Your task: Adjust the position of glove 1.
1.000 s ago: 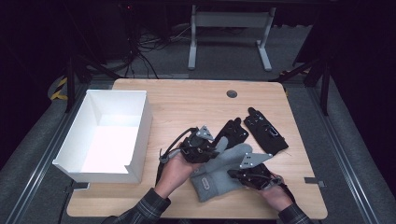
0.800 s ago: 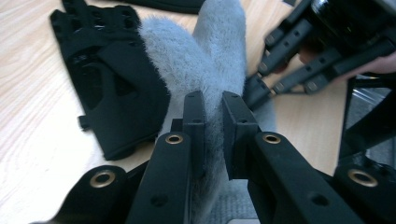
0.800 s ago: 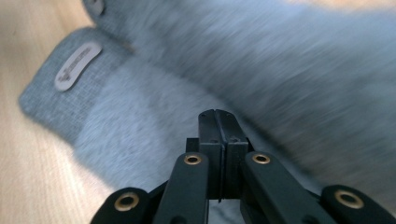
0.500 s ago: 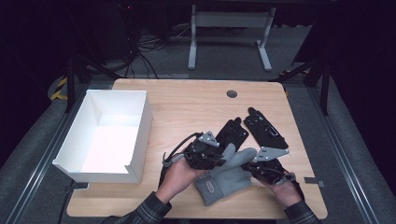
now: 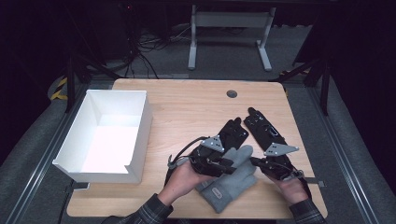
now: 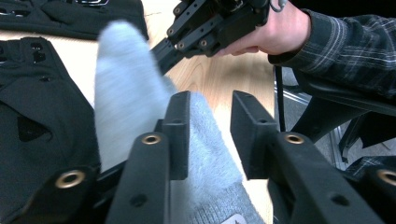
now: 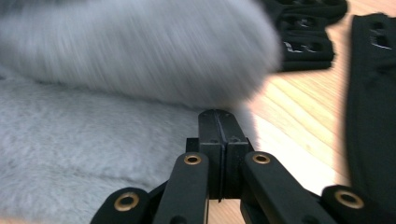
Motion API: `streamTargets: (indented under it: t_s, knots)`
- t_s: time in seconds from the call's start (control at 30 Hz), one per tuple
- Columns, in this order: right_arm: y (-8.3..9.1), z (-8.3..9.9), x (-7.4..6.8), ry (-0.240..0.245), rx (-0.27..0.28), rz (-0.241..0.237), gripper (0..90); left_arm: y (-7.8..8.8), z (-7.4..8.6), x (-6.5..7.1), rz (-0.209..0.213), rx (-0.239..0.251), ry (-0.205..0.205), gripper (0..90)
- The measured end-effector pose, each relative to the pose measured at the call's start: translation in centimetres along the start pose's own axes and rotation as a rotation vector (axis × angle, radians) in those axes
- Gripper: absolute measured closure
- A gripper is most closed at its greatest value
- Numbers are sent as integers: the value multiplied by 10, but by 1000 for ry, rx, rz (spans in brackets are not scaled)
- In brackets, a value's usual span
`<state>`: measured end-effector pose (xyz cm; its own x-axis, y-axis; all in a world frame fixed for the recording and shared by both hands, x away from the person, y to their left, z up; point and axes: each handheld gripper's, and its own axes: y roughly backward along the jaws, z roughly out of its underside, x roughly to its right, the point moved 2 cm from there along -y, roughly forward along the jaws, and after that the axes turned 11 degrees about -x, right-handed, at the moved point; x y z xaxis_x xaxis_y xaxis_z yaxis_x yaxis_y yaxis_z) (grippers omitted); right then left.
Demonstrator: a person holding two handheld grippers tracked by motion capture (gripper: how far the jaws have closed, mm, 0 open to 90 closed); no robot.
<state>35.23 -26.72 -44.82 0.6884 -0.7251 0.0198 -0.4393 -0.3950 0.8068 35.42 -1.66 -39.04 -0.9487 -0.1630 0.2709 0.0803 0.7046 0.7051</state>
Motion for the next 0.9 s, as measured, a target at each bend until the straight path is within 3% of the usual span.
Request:
streamTargets:
  t_s: [0.2,0.27,0.3,0.33,0.37,0.4,0.43,0.57,0.67,0.77,0.9]
  knots:
    - [9,6,7,-22,14,16,900,-6,2,-4,-24,-31,-8,789]
    - [11,8,7,-22,16,14,900,-3,3,-7,-47,-32,0,794]
    - [13,10,5,-16,14,10,900,2,7,-12,-96,-37,12,799]
    - [13,11,4,-14,13,8,900,5,9,-16,-119,-37,19,799]
    - [14,12,2,-10,13,4,899,5,9,-16,-119,-37,19,797]
    - [14,13,-1,-7,10,-2,898,12,17,-26,-177,-42,41,786]
    - [15,13,-3,1,9,-7,896,15,22,-31,-200,-40,56,772]
    - [17,15,-12,19,4,-27,888,26,44,-49,-250,-21,126,711]
    - [18,17,-26,49,-1,-61,873,35,65,-62,-285,-20,185,603]
    - [17,17,-33,66,-5,-83,872,35,74,-67,-297,-21,220,557]
    - [11,15,-53,125,-31,-138,873,30,83,-78,-296,-39,269,444]
